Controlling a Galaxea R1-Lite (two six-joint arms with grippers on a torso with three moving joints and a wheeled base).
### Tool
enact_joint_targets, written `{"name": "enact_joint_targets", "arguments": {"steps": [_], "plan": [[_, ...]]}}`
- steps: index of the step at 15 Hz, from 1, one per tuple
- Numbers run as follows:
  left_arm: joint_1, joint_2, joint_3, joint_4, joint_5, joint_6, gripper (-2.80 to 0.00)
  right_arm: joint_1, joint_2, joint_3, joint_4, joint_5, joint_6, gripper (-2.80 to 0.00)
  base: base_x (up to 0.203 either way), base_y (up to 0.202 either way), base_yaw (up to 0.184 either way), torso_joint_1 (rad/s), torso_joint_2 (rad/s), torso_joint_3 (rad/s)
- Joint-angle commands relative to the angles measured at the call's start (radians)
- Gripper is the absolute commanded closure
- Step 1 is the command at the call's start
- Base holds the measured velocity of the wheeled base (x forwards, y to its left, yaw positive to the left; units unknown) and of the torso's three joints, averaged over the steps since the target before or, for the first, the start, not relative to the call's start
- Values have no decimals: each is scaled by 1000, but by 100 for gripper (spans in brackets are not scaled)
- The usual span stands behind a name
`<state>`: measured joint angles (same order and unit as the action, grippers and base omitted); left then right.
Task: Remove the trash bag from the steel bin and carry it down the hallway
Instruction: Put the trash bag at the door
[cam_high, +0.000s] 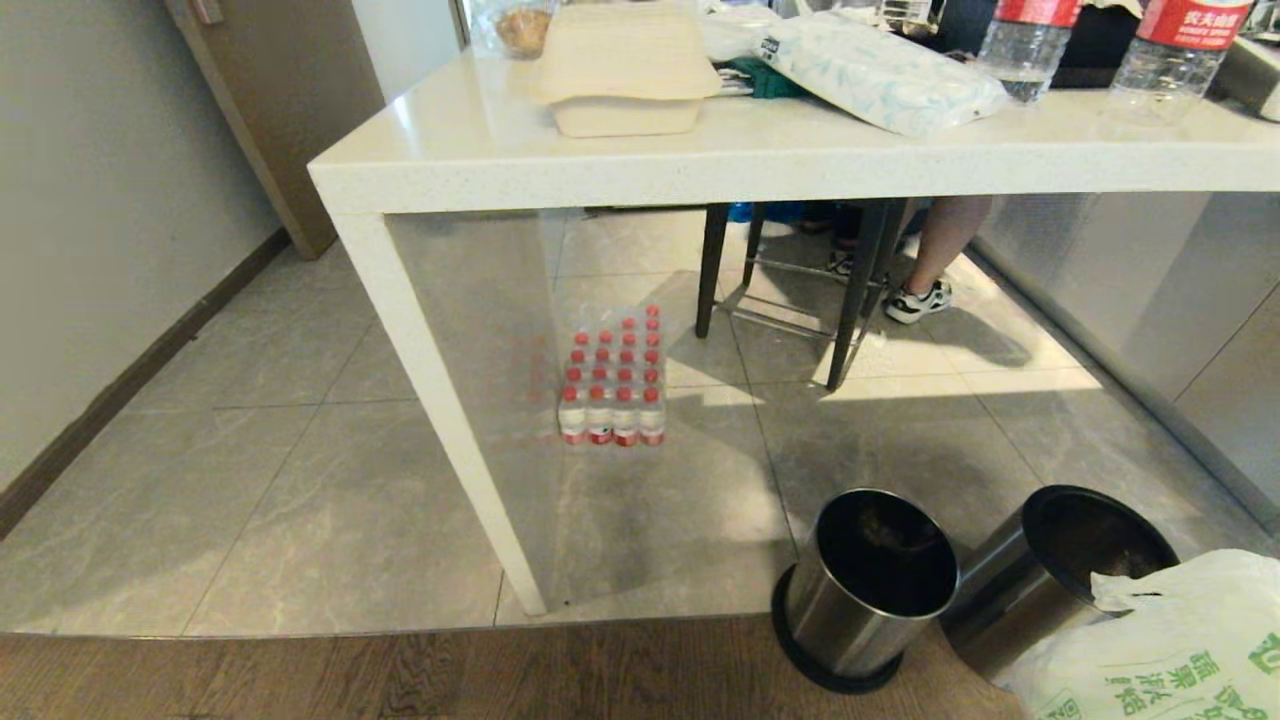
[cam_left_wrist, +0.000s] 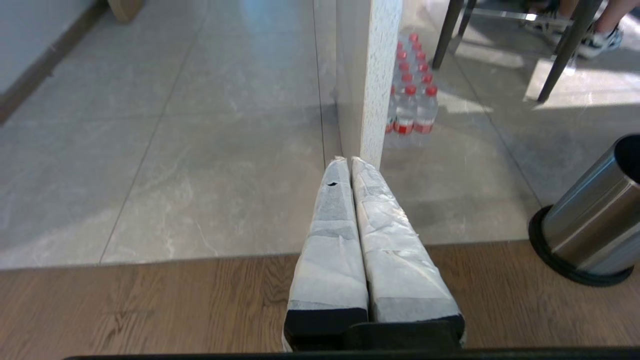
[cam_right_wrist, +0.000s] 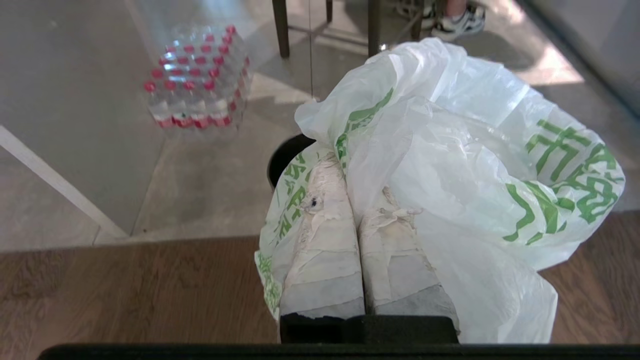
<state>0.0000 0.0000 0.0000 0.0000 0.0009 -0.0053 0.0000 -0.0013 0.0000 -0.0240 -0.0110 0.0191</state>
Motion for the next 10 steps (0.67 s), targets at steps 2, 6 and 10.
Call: {"name": "enact_joint_targets", "arguments": {"steps": [2, 6, 10], "plan": [[0, 0, 0, 0, 1, -1, 0, 0, 3, 9, -2, 0, -1, 0, 0, 0, 0, 1, 4, 207], [0, 0, 0, 0, 1, -1, 0, 0, 3, 9, -1, 0, -1, 0, 0, 0, 0, 2, 5, 203], [0, 0, 0, 0, 1, 7, 0, 0, 3, 9, -2, 0, 1, 0, 0, 0, 0, 2, 1, 66]]}}
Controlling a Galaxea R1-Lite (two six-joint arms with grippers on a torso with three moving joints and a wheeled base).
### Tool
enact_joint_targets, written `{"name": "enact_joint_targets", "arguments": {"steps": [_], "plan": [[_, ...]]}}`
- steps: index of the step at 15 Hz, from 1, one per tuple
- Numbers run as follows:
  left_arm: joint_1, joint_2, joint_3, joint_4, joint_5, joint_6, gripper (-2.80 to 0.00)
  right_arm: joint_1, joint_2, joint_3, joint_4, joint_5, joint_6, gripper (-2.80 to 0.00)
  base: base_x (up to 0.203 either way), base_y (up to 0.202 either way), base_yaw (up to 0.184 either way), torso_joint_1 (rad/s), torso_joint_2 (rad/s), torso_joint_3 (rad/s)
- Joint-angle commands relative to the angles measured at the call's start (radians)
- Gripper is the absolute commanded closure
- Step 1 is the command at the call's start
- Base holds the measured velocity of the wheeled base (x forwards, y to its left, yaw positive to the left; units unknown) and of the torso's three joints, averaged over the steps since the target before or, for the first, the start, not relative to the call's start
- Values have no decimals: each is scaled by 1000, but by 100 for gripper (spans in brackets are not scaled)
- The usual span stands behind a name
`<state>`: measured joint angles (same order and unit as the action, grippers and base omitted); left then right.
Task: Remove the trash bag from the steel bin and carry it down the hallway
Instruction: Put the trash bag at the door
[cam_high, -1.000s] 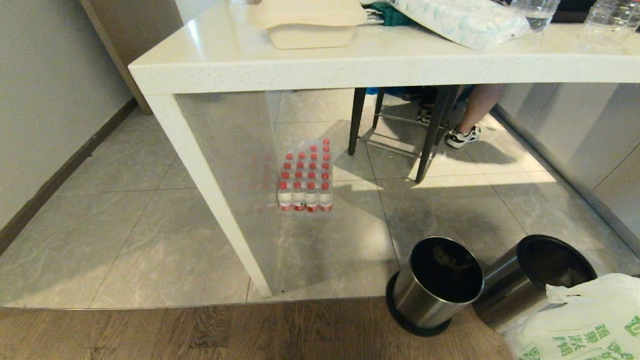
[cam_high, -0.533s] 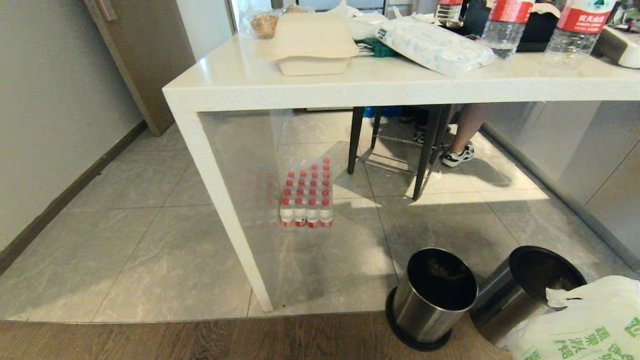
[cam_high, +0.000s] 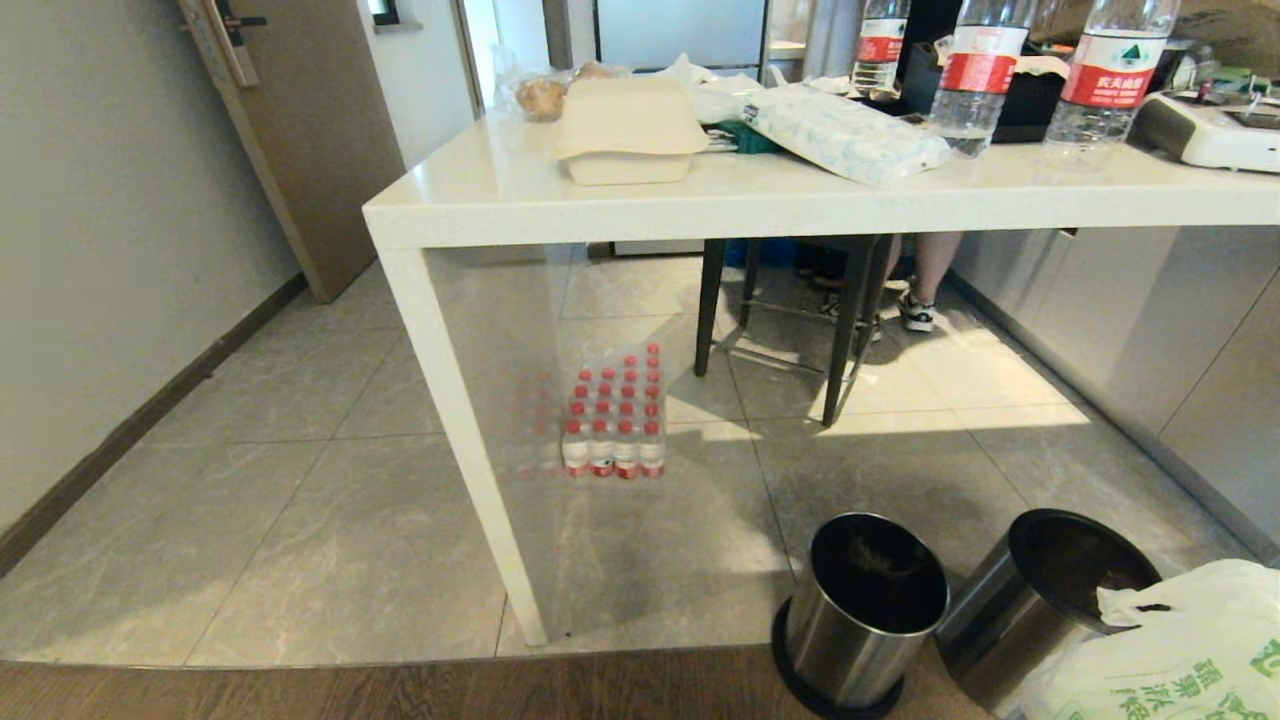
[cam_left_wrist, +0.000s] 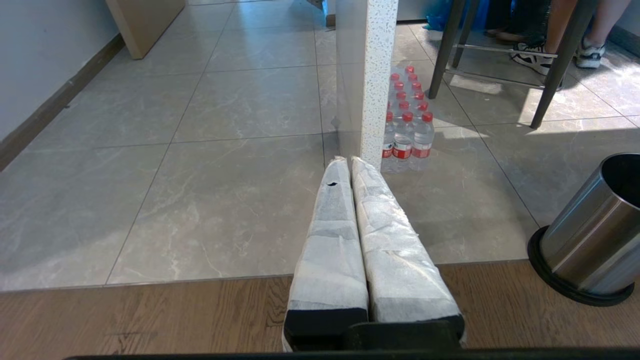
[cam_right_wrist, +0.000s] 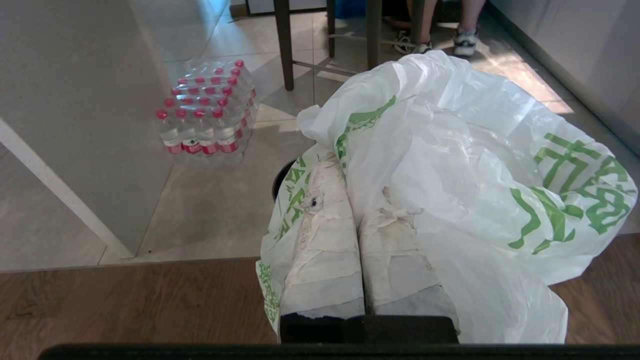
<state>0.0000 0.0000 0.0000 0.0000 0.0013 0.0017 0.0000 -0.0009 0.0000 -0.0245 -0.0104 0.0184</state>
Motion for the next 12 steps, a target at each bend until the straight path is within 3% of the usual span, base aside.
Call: {"name": "enact_joint_targets", "arguments": {"steps": [1, 7, 12], "plan": [[0, 0, 0, 0, 0, 0, 0, 0, 2, 9, -2, 0, 0, 0, 0, 0, 0, 0, 0, 0], [0, 0, 0, 0, 0, -6, 0, 0, 2, 9, 0, 0, 2, 0, 0, 0, 0, 0, 0, 0], [0, 0, 0, 0, 0, -6, 0, 0, 2, 9, -1, 0, 0, 0, 1, 165, -1, 3, 2, 4]]}}
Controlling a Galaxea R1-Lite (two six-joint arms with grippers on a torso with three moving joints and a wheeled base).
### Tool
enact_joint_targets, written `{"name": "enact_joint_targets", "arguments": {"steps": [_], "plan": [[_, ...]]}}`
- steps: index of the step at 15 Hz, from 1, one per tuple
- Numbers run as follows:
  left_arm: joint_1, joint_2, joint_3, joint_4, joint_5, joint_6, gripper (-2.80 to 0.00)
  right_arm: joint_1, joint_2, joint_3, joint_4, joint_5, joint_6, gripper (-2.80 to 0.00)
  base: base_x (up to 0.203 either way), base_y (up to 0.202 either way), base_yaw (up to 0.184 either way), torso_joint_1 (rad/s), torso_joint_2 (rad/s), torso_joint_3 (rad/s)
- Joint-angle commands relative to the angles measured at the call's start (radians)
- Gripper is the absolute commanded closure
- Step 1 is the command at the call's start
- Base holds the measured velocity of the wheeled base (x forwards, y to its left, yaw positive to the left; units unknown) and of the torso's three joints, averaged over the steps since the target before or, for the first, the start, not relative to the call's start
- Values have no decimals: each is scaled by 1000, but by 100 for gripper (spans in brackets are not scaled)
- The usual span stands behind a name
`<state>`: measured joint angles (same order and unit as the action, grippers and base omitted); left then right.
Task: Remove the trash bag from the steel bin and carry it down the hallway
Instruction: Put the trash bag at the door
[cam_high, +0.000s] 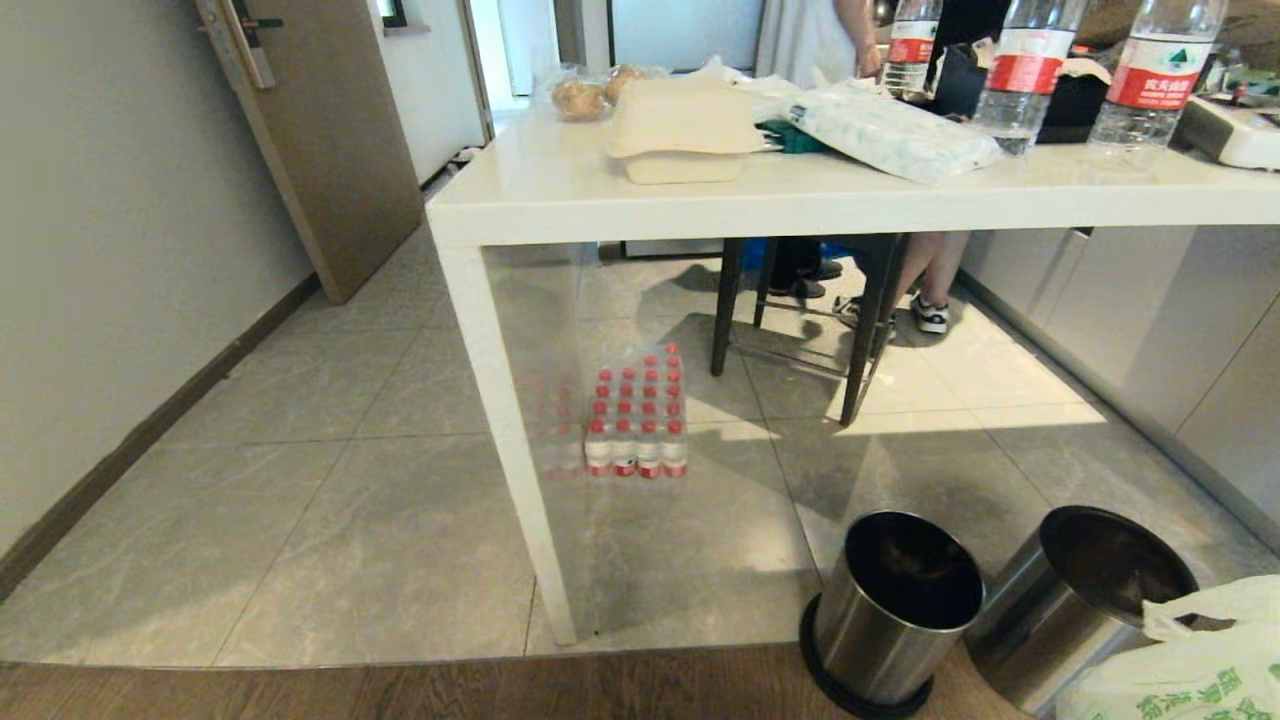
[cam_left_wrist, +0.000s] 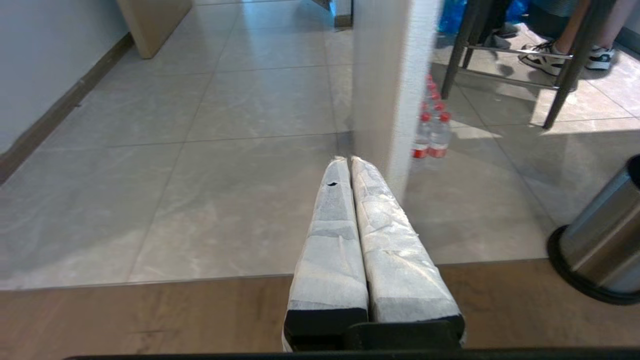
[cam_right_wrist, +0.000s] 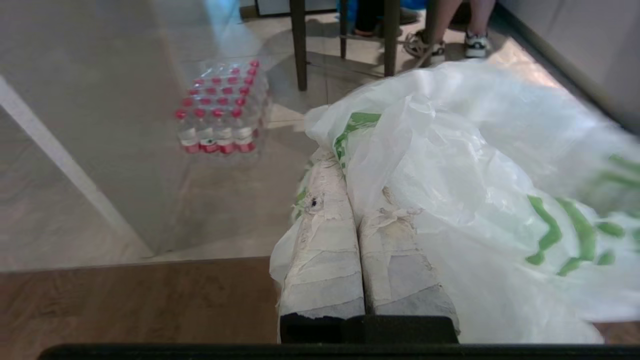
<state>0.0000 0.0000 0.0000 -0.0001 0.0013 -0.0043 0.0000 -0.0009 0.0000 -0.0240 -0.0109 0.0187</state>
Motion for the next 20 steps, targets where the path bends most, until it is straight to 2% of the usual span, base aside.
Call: {"name": "enact_joint_targets", "arguments": {"steps": [1, 20], "plan": [[0, 0, 0, 0, 0, 0, 0, 0, 2, 9, -1, 0, 0, 0, 0, 192, 1, 3, 2, 7], [0, 0, 0, 0, 0, 0, 0, 0, 2, 9, -2, 0, 0, 0, 0, 191, 1, 2, 2, 2]]}}
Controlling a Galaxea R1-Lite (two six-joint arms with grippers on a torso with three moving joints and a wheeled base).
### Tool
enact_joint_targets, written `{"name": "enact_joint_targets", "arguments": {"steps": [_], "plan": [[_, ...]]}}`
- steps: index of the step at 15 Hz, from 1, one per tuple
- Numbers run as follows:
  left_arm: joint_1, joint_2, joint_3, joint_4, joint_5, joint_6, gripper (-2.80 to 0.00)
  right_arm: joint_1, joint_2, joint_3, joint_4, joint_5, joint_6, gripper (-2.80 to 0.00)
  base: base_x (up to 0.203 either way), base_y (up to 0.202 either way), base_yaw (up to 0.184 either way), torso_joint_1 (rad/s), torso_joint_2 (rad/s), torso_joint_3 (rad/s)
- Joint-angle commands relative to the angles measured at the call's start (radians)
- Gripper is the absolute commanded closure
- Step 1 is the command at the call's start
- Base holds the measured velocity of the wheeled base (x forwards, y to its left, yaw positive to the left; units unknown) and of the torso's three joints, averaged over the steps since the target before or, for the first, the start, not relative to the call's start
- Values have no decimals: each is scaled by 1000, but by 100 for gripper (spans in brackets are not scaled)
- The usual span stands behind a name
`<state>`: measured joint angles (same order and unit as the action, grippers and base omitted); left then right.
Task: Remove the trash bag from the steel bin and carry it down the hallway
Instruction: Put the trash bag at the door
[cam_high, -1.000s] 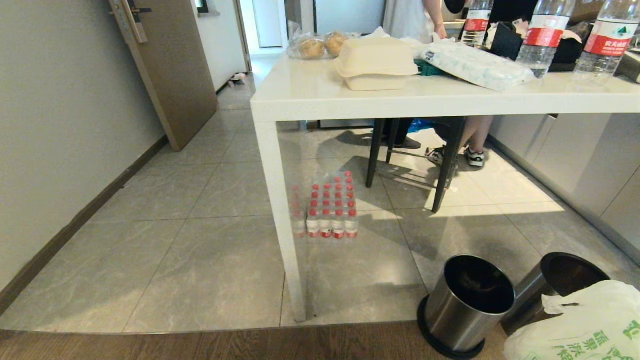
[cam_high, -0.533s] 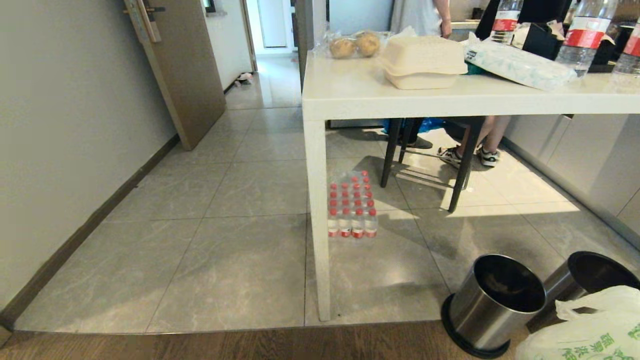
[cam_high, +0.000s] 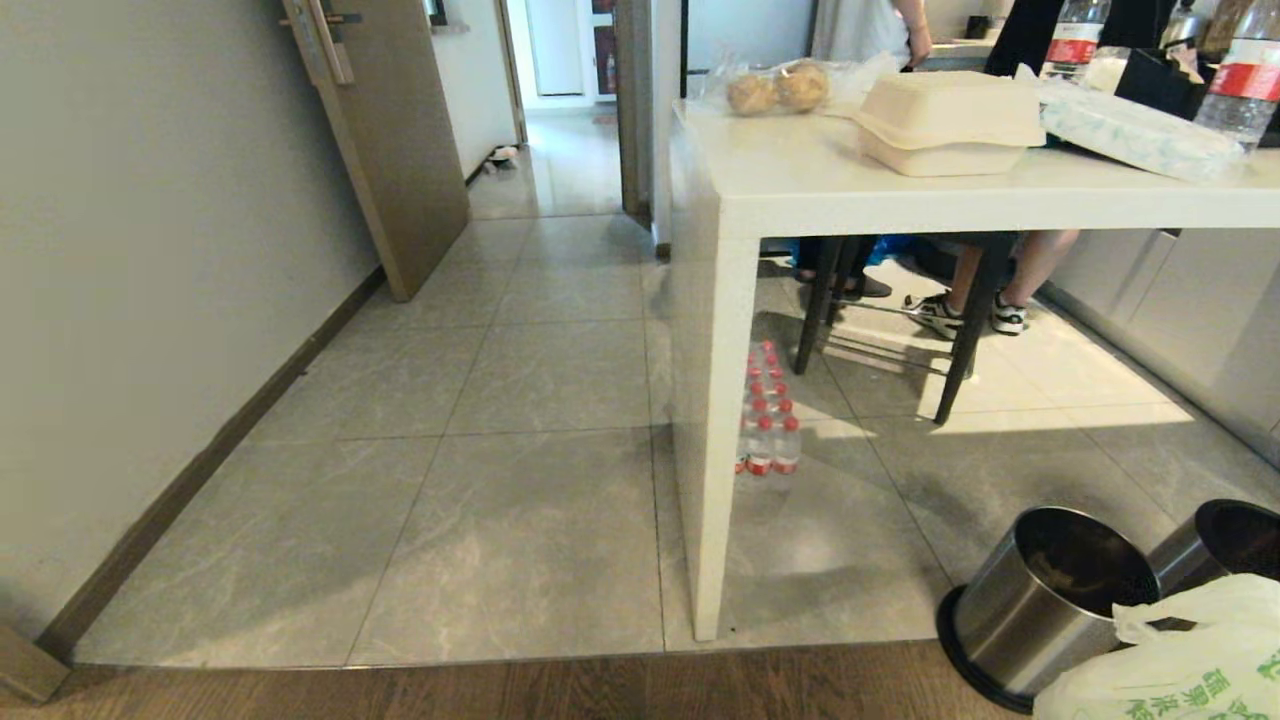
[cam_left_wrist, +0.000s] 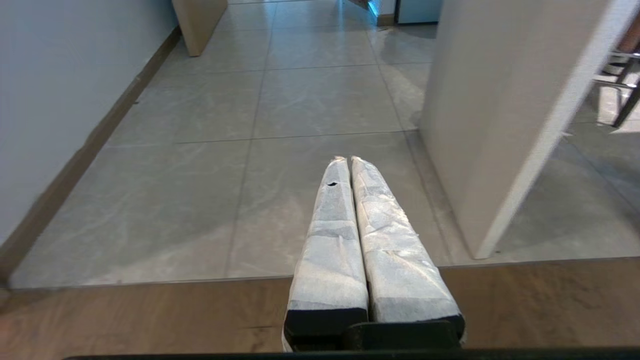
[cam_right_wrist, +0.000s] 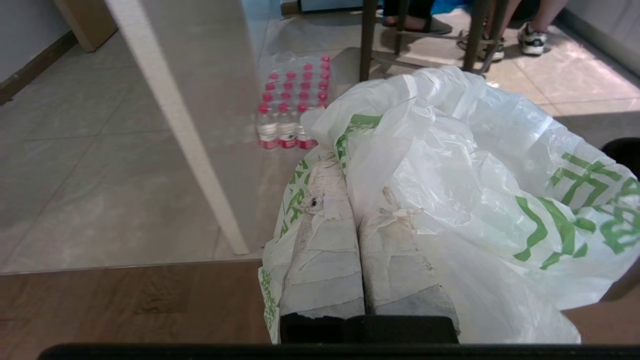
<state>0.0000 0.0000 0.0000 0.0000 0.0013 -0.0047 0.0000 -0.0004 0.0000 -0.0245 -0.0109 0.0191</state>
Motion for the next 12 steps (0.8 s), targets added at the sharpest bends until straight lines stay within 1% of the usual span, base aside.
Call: {"name": "enact_joint_targets", "arguments": {"steps": [1, 12], "plan": [[0, 0, 0, 0, 0, 0, 0, 0, 2, 9, -2, 0, 0, 0, 0, 195, 1, 7, 3, 2], [0, 0, 0, 0, 0, -1, 0, 0, 2, 9, -2, 0, 1, 0, 0, 194, 1, 3, 2, 2]]}}
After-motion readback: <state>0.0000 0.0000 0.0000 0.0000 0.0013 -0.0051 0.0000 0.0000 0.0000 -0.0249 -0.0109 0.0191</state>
